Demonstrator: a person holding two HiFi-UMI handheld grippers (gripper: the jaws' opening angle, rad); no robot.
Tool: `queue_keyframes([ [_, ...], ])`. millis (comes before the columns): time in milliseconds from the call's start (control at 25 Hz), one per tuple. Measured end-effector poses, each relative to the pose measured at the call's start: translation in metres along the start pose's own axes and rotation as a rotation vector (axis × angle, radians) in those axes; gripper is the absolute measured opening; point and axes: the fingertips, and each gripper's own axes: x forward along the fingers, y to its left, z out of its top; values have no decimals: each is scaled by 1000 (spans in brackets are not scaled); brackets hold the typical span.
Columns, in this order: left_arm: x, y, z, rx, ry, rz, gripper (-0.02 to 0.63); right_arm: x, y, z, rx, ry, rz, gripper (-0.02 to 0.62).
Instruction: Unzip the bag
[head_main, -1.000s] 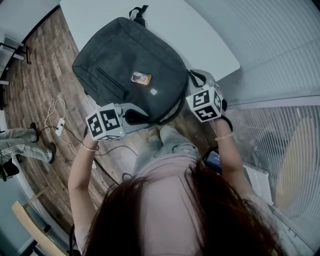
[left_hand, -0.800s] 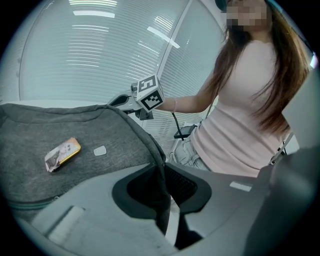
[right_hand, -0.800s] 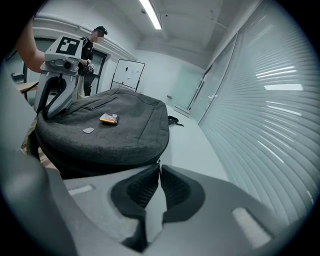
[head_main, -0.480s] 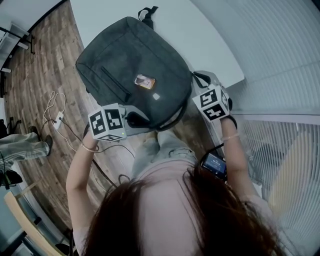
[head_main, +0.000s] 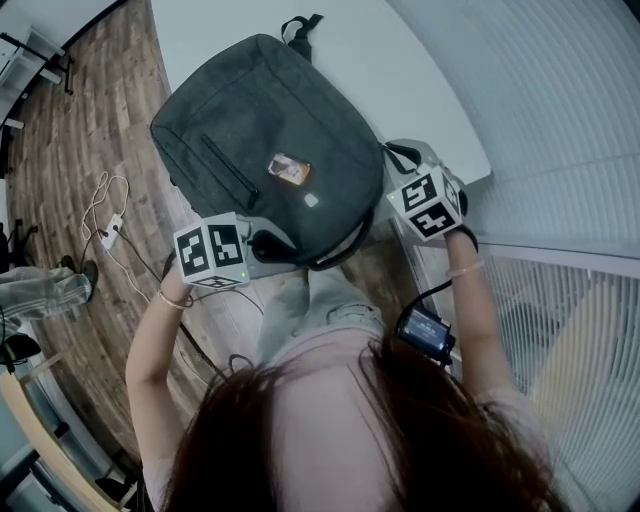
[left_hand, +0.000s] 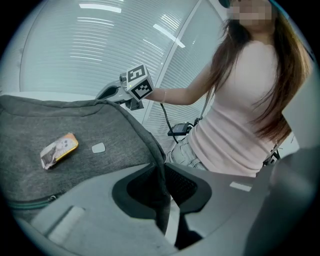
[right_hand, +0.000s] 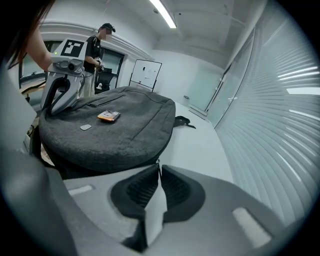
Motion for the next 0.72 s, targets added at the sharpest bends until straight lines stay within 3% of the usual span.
queue_keyframes([
  [720, 0, -1, -2, -18, 3, -50, 67, 27, -14, 15, -141, -11, 108, 25],
])
